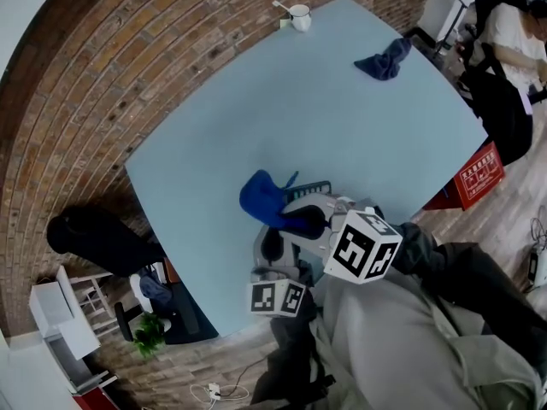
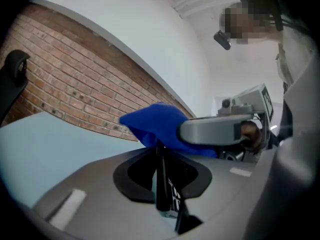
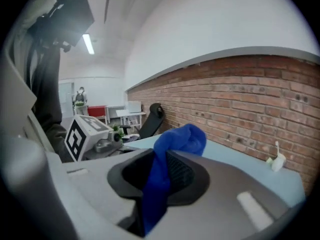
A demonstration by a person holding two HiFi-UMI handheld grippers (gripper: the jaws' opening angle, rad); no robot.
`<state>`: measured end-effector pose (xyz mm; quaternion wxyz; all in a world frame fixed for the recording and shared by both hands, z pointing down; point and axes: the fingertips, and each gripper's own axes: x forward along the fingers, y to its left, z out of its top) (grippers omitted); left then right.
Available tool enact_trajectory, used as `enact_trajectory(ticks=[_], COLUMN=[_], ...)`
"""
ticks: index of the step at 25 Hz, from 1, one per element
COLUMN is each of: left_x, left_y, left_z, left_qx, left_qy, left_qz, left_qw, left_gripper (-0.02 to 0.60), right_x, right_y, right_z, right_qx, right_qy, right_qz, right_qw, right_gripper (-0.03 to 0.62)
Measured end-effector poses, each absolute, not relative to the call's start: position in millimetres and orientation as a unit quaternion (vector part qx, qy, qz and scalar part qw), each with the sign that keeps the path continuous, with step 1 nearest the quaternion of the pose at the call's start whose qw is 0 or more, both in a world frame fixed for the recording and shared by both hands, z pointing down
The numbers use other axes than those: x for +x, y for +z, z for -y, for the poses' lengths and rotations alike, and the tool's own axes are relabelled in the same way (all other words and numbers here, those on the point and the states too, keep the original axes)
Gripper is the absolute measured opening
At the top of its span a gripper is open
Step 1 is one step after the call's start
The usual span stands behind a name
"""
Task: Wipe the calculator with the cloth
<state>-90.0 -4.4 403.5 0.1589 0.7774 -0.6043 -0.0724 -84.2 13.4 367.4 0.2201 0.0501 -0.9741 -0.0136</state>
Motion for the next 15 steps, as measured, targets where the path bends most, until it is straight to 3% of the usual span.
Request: enact_trajectory(ticks=[4, 9, 15], left_x=[-79, -77, -80], left_y=[405, 402, 400], left_z=[1, -1, 2], left_qx=[0.794, 0.8, 0.797], left_qy=[-0.001, 0.011, 0.004], left_qz=[0.598, 0.593, 0.599], left_qw=[0.105, 0.086, 0.084], left_gripper=[0.049, 0.049, 0.048], right_x=[-80, -67, -90], right_y=[375, 375, 371], right_z=[2, 47, -30], right_qx=[0.051, 0.133, 0.028], right_qy=[-0.01, -0.006, -0.072], right_qz=[0.972, 0.963, 0.965], right_qw=[0.228, 0.236, 0.251], right_gripper=[0.08, 0.077, 0.076])
